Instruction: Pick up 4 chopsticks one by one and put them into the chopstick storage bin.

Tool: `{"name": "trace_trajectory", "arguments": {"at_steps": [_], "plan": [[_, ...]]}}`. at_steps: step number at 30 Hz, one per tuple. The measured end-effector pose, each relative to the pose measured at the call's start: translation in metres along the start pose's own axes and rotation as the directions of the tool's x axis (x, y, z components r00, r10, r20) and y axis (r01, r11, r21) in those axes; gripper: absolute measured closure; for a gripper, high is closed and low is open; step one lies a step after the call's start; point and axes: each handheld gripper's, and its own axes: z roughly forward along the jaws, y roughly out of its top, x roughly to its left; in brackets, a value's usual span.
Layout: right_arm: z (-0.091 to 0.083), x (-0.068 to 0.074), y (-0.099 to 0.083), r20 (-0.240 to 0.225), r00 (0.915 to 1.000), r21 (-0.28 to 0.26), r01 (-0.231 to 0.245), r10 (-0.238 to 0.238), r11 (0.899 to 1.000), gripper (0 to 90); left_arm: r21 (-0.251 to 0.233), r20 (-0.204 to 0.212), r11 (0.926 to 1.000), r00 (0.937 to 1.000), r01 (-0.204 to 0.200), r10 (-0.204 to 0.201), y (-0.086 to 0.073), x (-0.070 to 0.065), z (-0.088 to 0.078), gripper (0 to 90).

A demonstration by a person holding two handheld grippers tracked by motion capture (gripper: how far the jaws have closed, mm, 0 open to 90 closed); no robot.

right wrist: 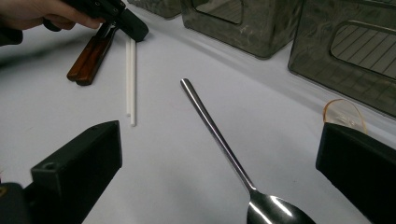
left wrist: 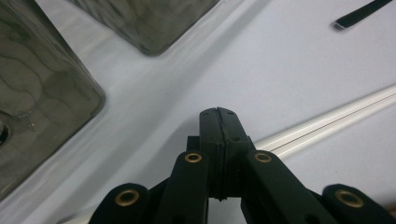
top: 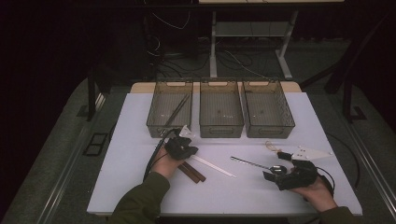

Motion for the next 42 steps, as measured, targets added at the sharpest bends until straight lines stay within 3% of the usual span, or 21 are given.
{"name": "trace_trajectory", "arguments": {"at_steps": [5, 7, 11, 17, 22, 26, 33, 42], "plan": [[0.000, 0.000, 0.000, -0.001, 1.0000, 0.001, -0.001, 0.001, 1.000, 0.6, 0.003, 0.004, 1.0000, 1.0000, -0.009, 0.009, 0.000, 0.000, -0.001, 89.5], [0.000, 0.000, 0.000, 0.000, 1.0000, 0.001, 0.000, 0.000, 1.000, 0.6, -0.010, -0.002, 0.9999, 1.0000, 0.005, -0.005, 0.000, 0.002, -0.004, 89.4], [-0.001, 0.000, 0.000, 0.000, 1.0000, 0.000, -0.001, 0.001, 1.000, 0.6, -0.047, -0.054, 0.9980, 0.9976, 0.041, -0.044, -0.003, 0.018, -0.023, 89.4], [0.000, 0.000, 0.000, 0.000, 1.0000, 0.002, 0.002, -0.002, 1.000, 0.6, -0.081, -0.122, 0.9889, 0.9835, 0.125, -0.134, -0.020, 0.044, -0.043, 89.5], [0.000, 0.001, 0.000, -0.002, 1.0000, 0.006, -0.004, 0.004, 1.000, 0.6, -0.081, -0.160, 0.9850, 0.9735, 0.152, -0.164, -0.028, 0.056, -0.048, 89.5], [0.001, 0.001, 0.000, -0.003, 1.0000, 0.006, -0.003, 0.003, 1.000, 0.6, -0.068, -0.167, 0.9857, 0.9723, 0.154, -0.164, -0.029, 0.059, -0.046, 89.5], [0.001, 0.001, 0.000, -0.003, 1.0000, 0.007, -0.003, 0.003, 1.000, 0.6, -0.023, -0.179, 0.9918, 0.9755, 0.126, -0.128, -0.027, 0.056, -0.035, 89.5], [0.001, 0.001, 0.000, -0.004, 1.0000, 0.008, -0.002, 0.002, 1.000, 0.6, -0.007, -0.173, 0.9920, 0.9768, 0.126, -0.126, -0.027, 0.055, -0.031, 89.5]]}}
